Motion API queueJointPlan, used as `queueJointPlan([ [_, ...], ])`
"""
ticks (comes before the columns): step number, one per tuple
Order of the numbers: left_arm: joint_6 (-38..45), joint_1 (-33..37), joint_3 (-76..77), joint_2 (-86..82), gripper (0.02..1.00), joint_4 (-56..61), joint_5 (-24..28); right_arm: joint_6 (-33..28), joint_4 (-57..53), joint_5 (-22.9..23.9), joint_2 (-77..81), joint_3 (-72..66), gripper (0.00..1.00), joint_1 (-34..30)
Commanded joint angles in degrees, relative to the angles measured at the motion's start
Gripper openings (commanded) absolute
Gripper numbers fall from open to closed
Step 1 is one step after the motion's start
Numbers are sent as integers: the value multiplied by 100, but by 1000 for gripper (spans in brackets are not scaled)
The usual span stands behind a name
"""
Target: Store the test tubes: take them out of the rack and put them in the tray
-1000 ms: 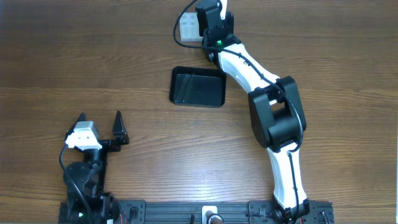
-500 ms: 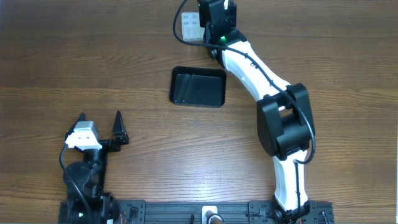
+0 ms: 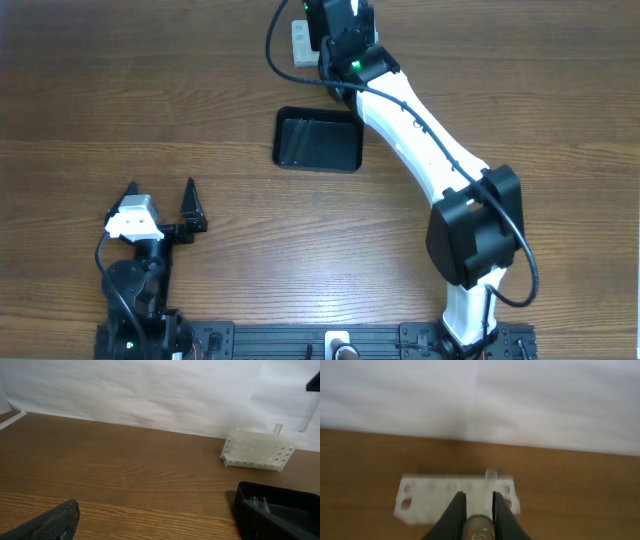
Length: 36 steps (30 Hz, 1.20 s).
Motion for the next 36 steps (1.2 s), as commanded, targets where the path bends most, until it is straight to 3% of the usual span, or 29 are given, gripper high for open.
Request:
queueJointPlan([
  [1,87,-17,-26,-39,996,-26,-4,918,-765,48,-485,125,38,195],
  [7,87,-17,-24,-39,996,-28,-4,2140,-2267,-678,-719,125,36,328],
  [12,87,-17,-26,-39,998,-28,-4,2758,-3150,-1370,-667,125,38,339],
  [20,87,-17,-26,-39,998,-26,-4,2756,-3773,-2124,-315,125,23,286],
  [36,87,-17,-26,-39,998,-26,-4,2752,-3904,-2262,278,125,16,44],
])
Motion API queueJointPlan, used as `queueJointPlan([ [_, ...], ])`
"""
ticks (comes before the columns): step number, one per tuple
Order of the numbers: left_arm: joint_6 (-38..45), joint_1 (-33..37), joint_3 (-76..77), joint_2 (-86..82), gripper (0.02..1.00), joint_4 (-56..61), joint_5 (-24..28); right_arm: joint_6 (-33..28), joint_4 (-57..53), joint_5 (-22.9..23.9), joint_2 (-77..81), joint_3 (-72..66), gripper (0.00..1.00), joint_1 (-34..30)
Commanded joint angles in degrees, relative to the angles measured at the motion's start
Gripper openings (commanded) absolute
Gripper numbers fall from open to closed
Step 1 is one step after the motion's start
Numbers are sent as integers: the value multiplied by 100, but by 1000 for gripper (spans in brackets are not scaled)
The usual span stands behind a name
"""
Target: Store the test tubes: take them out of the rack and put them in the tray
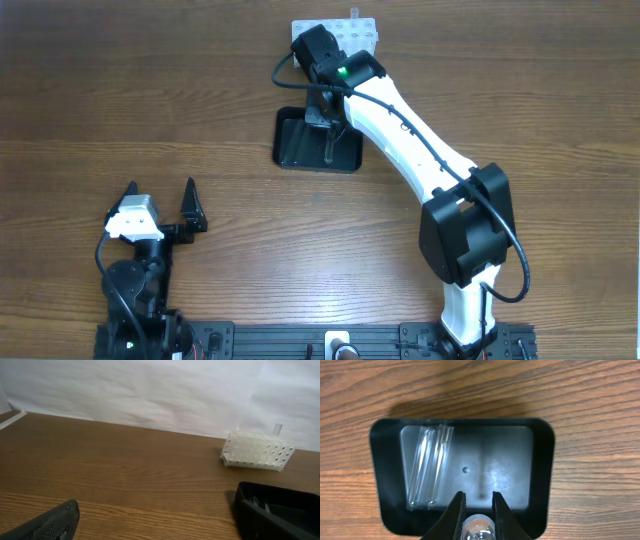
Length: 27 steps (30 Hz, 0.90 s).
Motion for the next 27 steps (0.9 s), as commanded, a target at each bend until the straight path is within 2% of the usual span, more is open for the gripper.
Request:
queueJointPlan([
  [1,85,-17,-26,-37,998,-28,-4,44,9,-39,116,96,16,-140],
  [27,85,-17,-26,-35,998,-28,-4,46,442,-46,833,96,23,-291],
])
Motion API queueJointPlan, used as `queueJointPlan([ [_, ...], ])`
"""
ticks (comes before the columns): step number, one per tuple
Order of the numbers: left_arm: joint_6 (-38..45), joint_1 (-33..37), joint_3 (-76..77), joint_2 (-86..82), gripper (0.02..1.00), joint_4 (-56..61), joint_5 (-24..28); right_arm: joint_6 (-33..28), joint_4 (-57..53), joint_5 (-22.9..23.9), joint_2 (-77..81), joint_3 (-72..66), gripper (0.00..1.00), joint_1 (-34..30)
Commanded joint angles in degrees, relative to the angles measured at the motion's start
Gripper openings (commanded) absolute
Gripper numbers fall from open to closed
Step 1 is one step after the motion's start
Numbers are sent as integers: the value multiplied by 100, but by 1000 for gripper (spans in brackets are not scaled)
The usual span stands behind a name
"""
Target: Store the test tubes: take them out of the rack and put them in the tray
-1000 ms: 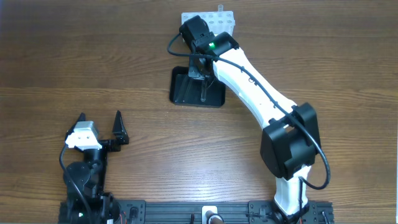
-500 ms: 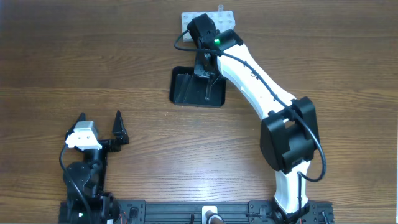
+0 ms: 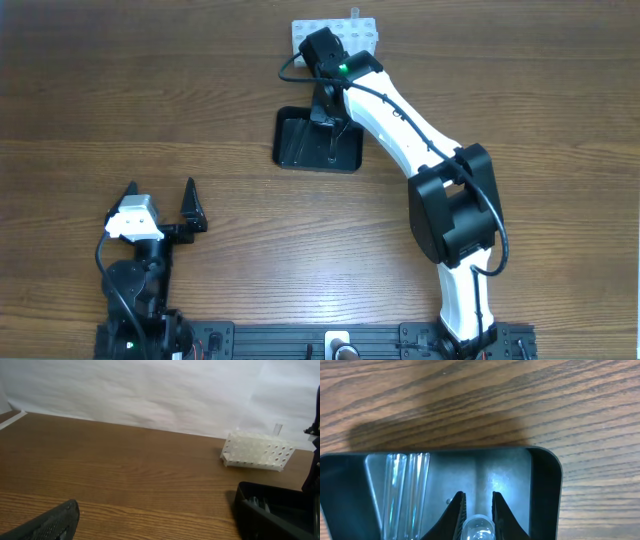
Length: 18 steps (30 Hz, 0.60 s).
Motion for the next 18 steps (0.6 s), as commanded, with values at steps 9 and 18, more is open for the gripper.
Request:
queueJointPlan([
  [9,87,-17,-26,-37,996,-28,-4,46,151,11,389,96,38,-57],
  [18,87,-17,-24,-37,998,-28,-4,46,291,11,632,96,75,-55],
])
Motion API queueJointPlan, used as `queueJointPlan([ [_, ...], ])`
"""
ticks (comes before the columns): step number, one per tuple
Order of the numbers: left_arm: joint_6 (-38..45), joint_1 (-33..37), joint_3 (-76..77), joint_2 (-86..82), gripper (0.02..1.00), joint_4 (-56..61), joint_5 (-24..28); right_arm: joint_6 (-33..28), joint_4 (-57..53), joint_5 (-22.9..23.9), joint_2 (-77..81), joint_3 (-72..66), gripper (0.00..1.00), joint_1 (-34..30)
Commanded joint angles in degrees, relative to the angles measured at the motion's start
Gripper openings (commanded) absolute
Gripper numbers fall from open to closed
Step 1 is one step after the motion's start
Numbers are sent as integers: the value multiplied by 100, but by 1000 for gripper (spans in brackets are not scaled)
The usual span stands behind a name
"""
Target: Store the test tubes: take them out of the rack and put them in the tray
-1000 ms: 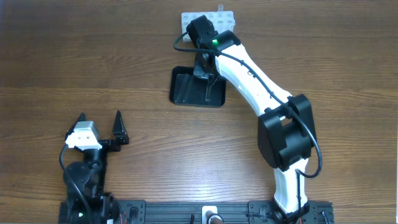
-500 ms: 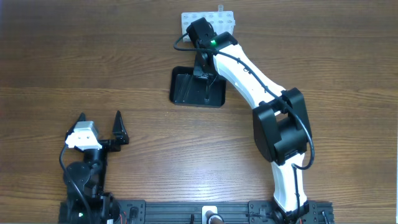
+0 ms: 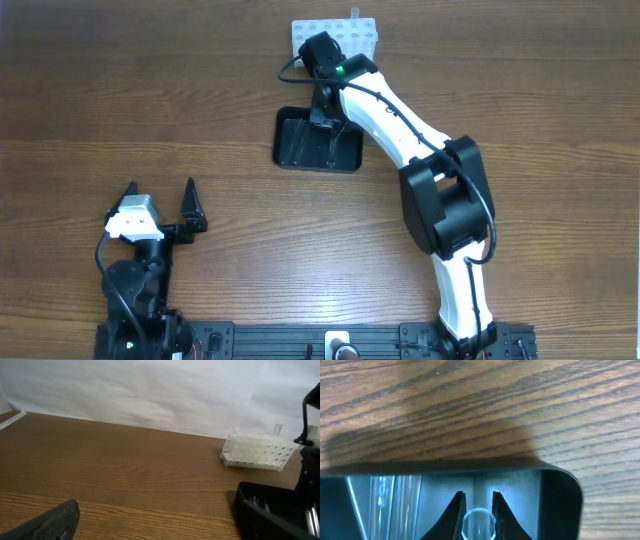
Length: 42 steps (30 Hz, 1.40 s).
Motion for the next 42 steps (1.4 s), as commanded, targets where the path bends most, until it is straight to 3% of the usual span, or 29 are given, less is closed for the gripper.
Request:
queueJointPlan([
  [1,87,-17,-26,-37,996,-28,-4,42,94,13,306,63,77,-42],
  [17,87,-17,-26,-37,998,-28,-4,39,304,17,509,63,163,-61],
  [21,87,-17,-24,-37,998,-28,-4,37,345,15,509,63,314,-81],
  [29,87,-17,-26,-37,998,-28,-4,-166,-186,13,487,798,500,-68],
  [35,87,-17,-26,-37,998,-28,-4,-509,-1292,22,476,2299,538,-68],
  [39,87,-17,-26,-37,998,-28,-4,-549,-1521,286,476,3108,560,-85],
  [42,87,-17,-26,-37,998,-28,-4,-804,-1283,761,476,3342,588,-157],
])
